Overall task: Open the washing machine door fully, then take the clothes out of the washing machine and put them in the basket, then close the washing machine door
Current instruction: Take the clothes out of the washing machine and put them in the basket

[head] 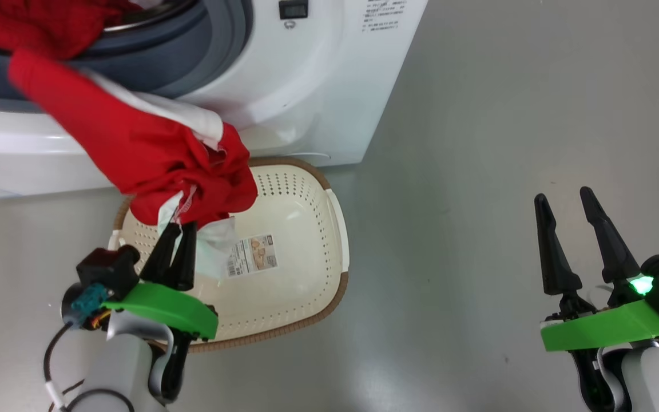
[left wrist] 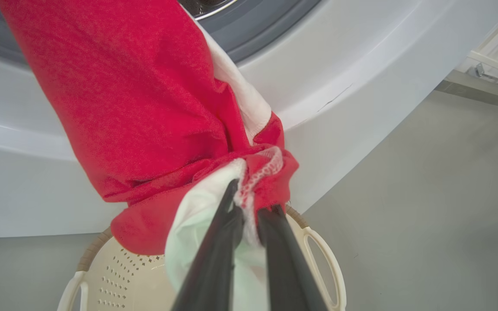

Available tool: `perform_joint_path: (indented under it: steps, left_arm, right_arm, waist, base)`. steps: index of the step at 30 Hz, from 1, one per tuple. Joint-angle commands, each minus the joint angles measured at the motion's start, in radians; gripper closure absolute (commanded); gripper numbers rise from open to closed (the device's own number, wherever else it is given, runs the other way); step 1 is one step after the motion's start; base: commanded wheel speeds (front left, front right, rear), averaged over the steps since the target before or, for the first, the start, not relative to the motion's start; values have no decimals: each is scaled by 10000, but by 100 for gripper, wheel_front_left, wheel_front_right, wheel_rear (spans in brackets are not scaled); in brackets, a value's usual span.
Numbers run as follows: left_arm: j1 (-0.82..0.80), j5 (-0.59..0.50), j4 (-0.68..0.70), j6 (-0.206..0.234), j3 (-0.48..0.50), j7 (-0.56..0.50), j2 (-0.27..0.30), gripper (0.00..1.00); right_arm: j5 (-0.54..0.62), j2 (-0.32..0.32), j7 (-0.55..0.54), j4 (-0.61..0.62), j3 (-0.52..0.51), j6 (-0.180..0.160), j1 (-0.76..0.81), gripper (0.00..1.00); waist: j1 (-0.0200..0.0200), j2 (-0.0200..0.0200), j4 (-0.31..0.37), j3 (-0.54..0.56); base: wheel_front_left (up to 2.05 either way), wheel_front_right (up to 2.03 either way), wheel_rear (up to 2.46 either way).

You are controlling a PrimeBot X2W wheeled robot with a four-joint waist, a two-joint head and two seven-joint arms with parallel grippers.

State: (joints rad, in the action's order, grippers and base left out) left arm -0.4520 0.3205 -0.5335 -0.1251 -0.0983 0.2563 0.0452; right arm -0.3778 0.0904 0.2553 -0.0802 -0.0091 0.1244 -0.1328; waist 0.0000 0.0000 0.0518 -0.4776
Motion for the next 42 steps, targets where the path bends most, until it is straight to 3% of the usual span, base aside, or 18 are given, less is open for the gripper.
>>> perform_joint_path:
  steps: [1,24,42]
  left_arm:
    - [-249,30,17,-55,198,55,205,100]
    - [-2442,633,-3962,-55,-905,55,728,100]
    - [-3355,1060,-4788,-56,-1195,55,993,100]
  right_arm:
    - [-46,34,65,271,290,63,-199,0]
    - [39,-85,65,540,259,63,-860,0]
    - [104,-130,65,637,292,63,-1191,0]
  waist:
    - [0,0,83,-247]
    - [0,0,454,-2137]
    - [0,0,489,-2810]
  base:
    - [0,0,0]
    - [0,0,0]
    - [0,0,0]
